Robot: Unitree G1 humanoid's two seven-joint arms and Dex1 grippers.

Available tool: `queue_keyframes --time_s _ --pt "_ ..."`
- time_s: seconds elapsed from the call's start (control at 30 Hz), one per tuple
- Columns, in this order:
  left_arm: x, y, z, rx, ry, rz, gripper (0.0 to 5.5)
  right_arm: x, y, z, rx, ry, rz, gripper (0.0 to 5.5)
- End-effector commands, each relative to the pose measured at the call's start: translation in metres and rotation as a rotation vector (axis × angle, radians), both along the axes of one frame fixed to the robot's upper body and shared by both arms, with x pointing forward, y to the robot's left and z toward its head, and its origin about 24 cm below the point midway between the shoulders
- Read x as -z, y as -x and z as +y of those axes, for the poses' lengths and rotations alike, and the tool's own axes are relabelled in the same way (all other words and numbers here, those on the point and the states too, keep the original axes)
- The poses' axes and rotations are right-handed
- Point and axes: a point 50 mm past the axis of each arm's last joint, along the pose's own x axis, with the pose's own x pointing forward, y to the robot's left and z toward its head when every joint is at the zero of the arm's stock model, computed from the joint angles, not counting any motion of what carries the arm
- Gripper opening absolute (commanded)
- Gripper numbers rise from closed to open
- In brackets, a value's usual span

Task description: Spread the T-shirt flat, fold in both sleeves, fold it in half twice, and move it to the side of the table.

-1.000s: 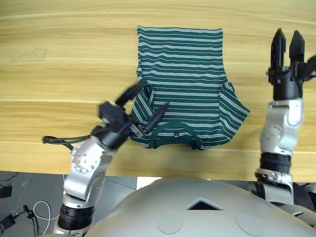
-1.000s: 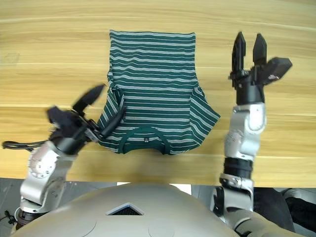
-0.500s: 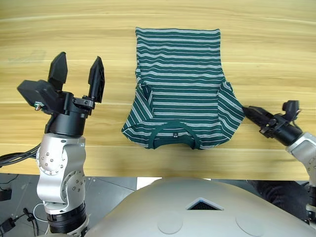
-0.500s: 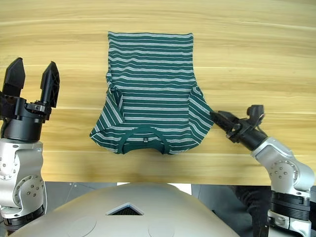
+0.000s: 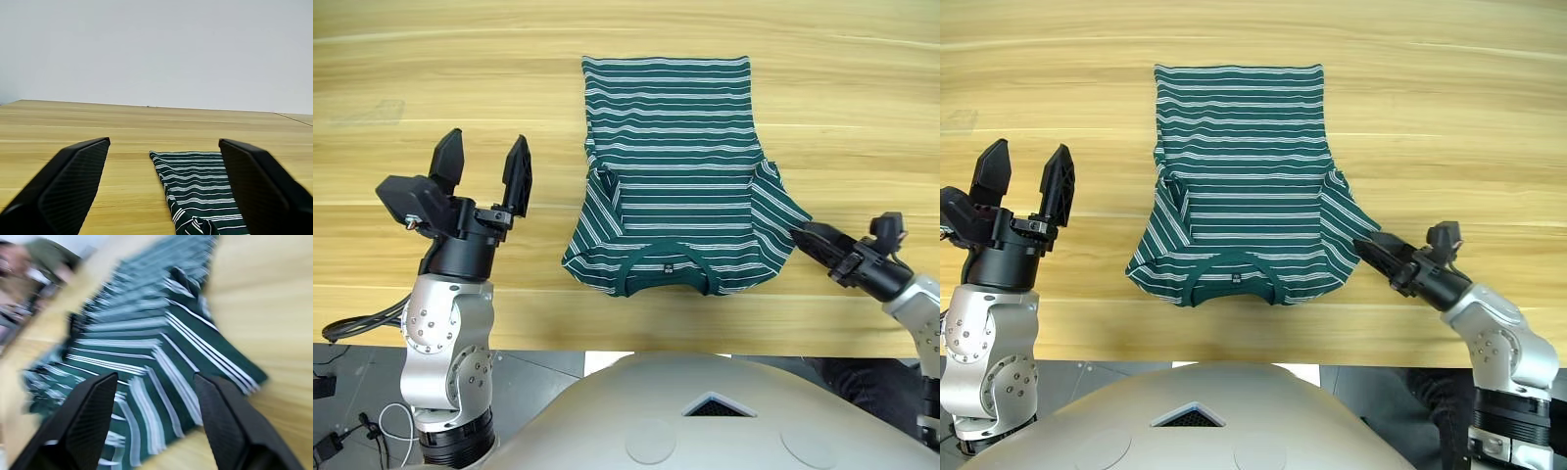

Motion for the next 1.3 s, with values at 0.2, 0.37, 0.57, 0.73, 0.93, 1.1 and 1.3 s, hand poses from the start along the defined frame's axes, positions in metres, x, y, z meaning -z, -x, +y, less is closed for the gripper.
queue_keyframes --time_s 0.2,0.37,0.57,0.73,0.93,1.1,1.3 --pt "0.006 0.0 0.001 0.001 -0.016 0.036 4.14 0.019 -0.007 -0.029 0.099 0.174 0.043 2.87" --pt "0.009 -0.001 -0.001 0.008 -0.017 0.045 4.14 0.029 -0.015 -0.03 0.117 0.257 0.056 2.87" --pt "0.015 -0.002 -0.002 0.014 -0.024 0.068 4.14 0.037 -0.019 -0.023 0.084 0.293 0.062 2.87" --pt "0.021 -0.002 -0.005 0.018 -0.023 0.087 4.14 0.038 -0.022 -0.022 0.064 0.309 0.059 2.87" --pt "0.026 -0.003 -0.008 0.027 -0.02 0.107 4.14 0.04 -0.028 -0.019 0.072 0.322 0.046 2.87" --pt "0.029 -0.002 -0.009 0.019 -0.023 0.117 4.16 0.041 -0.029 -0.019 0.086 0.325 0.041 1.93" --pt "0.031 -0.003 -0.011 0.021 -0.024 0.122 4.16 0.042 -0.03 -0.018 0.069 0.324 0.048 1.02"
